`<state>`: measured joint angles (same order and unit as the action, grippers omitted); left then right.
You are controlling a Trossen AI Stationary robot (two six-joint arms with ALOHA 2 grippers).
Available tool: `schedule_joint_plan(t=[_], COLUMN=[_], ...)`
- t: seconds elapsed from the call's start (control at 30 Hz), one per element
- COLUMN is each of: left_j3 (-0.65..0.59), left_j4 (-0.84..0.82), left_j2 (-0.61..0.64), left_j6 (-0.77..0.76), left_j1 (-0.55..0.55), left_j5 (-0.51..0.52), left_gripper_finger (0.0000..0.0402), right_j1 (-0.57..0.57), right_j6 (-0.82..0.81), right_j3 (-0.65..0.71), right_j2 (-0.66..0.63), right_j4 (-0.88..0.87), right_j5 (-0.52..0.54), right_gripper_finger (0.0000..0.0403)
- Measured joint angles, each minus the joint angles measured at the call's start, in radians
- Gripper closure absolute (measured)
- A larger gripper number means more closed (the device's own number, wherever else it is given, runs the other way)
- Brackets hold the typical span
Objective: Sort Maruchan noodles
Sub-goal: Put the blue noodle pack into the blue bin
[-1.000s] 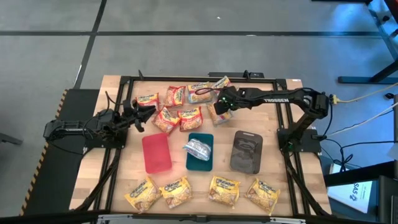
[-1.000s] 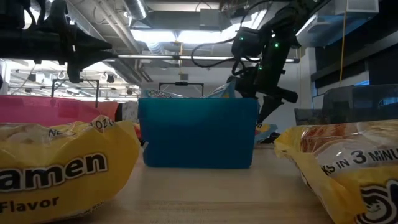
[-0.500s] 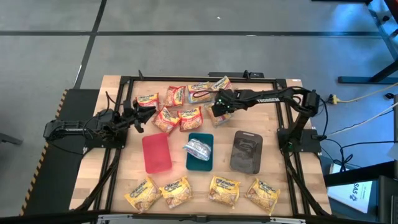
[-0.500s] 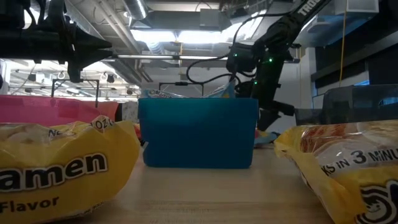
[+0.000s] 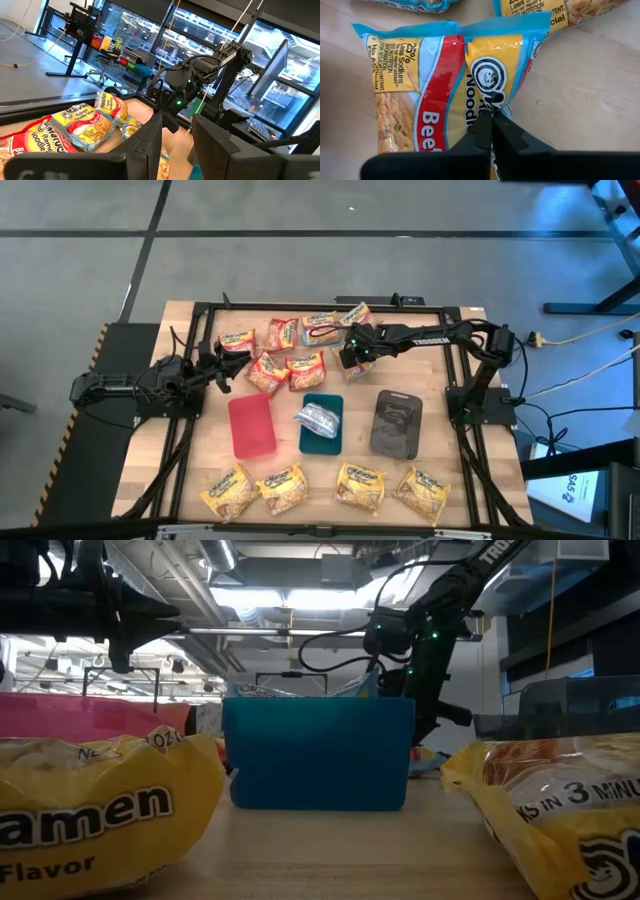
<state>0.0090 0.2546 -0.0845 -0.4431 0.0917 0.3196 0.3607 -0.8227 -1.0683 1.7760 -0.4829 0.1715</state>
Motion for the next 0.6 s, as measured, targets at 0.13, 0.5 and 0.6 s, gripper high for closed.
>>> schedule_joint_plan(t=[0.13,0.5,0.6], left_j3=[0.000,0.000,0.000], left_j4=[0.000,0.000,0.000], left_j2=[0.000,0.000,0.000], left_j6=[0.000,0.000,0.000], left_j1=[0.000,0.000,0.000], left_j5=[0.000,0.000,0.000], left_gripper_finger=[0.0299,0.0299,0.0299], right_j1=[0.000,0.000,0.000], right_j6=[0.013,0.042,0.044], right_j3=[0.000,0.000,0.000], right_j2=[0.000,-0.064,-0.116], right_j4=[0.000,-0.028,-0.041], right_j5=[0.000,-0.008,-0.007], right_gripper_finger=[0.0397,0.0401,0.0401])
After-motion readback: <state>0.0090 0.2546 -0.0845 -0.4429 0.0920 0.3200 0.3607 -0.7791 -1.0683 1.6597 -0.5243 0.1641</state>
